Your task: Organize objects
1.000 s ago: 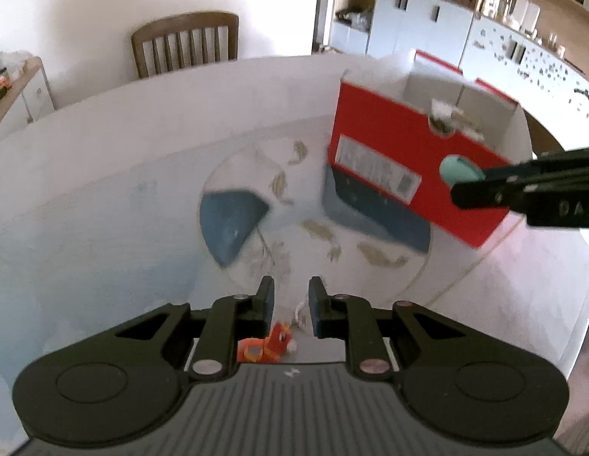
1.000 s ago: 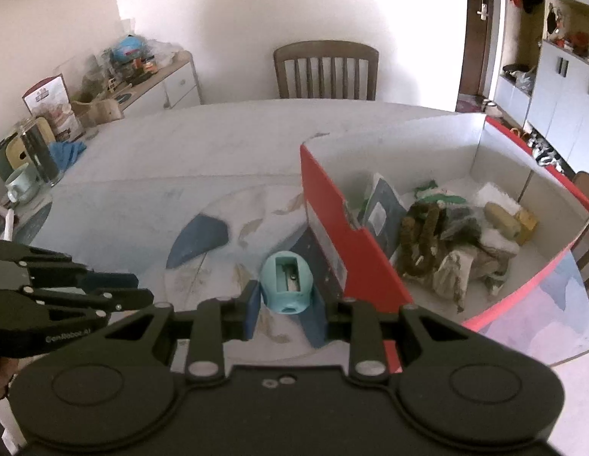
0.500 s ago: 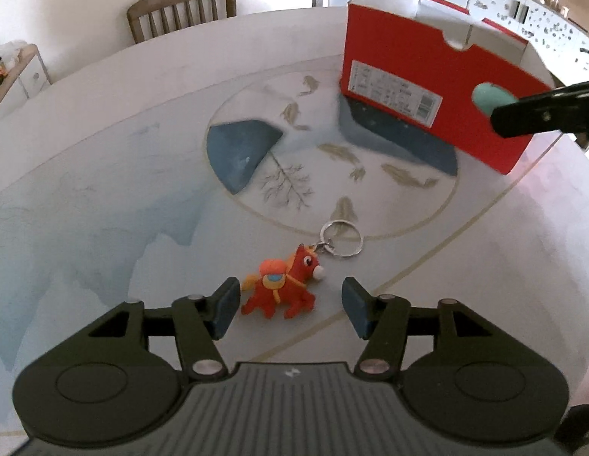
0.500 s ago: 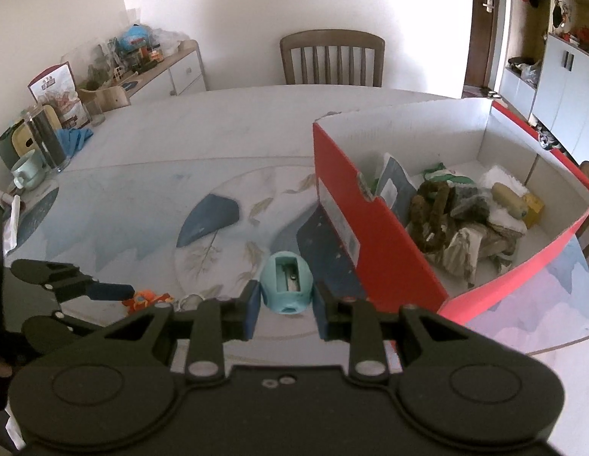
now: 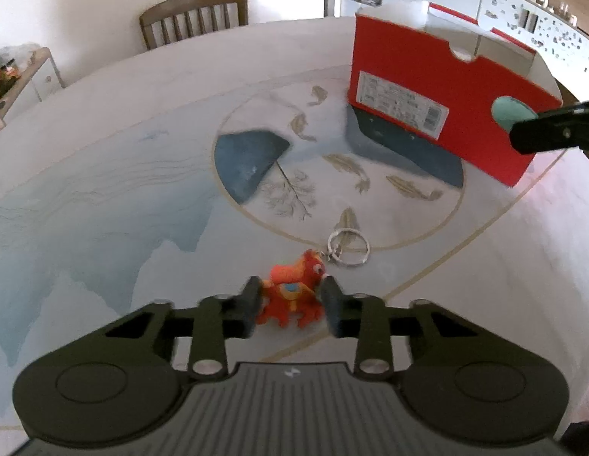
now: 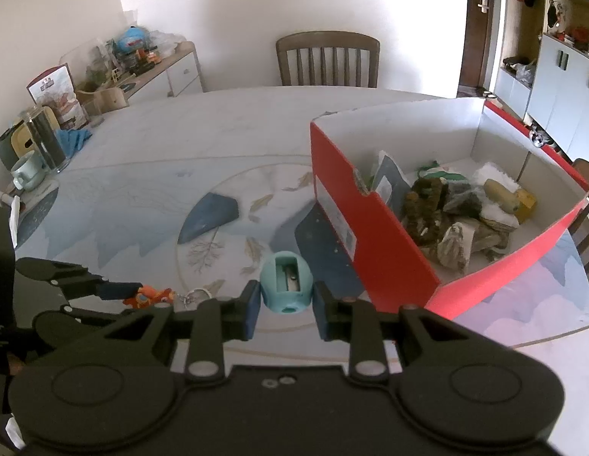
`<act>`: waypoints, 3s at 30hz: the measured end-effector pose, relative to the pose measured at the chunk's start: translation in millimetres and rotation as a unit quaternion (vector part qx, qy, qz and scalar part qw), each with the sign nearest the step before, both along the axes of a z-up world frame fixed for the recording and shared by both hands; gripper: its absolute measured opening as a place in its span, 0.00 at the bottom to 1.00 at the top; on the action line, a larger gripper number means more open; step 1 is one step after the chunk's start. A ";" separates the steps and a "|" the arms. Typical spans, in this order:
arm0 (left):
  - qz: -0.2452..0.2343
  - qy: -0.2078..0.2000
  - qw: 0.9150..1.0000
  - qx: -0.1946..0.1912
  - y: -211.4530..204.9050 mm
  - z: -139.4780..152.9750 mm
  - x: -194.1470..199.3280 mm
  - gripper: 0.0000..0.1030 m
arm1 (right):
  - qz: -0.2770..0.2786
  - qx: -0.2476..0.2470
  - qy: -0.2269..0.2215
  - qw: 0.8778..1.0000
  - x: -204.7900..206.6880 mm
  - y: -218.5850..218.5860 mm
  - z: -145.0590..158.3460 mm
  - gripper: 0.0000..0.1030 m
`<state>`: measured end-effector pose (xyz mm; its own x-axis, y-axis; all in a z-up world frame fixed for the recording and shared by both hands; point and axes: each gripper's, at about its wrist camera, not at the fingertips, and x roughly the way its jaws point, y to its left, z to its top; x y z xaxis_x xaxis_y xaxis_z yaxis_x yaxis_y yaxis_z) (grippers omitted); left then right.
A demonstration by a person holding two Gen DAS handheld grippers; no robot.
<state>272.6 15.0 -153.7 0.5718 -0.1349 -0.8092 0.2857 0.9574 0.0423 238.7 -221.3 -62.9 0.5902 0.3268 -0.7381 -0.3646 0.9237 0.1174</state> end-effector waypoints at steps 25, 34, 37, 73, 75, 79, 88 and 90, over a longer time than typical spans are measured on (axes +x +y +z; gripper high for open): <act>-0.027 -0.107 0.993 -0.051 -96.6 141.4 22.2 0.28 | 0.027 0.021 -0.068 0.997 34.6 -69.5 72.0 0.27; -0.046 -0.132 0.989 -0.054 -166.7 160.3 56.0 0.28 | 0.026 0.011 -0.080 0.996 61.4 -122.6 74.2 0.27; -0.052 -0.131 0.989 -0.048 -190.6 156.0 70.8 0.28 | 0.020 0.003 -0.074 0.997 72.1 -138.6 68.6 0.27; -0.015 0.029 0.999 0.034 -248.6 38.0 176.2 0.28 | 0.016 -0.071 0.043 0.996 177.2 -179.4 -20.6 0.30; -0.018 0.038 0.998 0.041 -250.5 33.3 177.8 0.28 | 0.018 -0.073 0.044 0.996 177.7 -179.3 -20.5 0.30; -0.018 0.053 0.997 0.045 -249.7 26.4 180.6 0.28 | 0.020 -0.068 0.043 0.997 178.7 -181.6 -17.6 0.32; -0.023 0.063 0.997 0.044 -249.2 24.5 182.2 0.28 | 0.020 -0.047 0.024 0.998 167.8 -182.6 5.0 0.36; -0.023 0.060 0.997 0.039 -248.4 26.9 180.9 0.29 | 0.022 -0.044 0.017 0.999 164.6 -180.6 11.2 0.36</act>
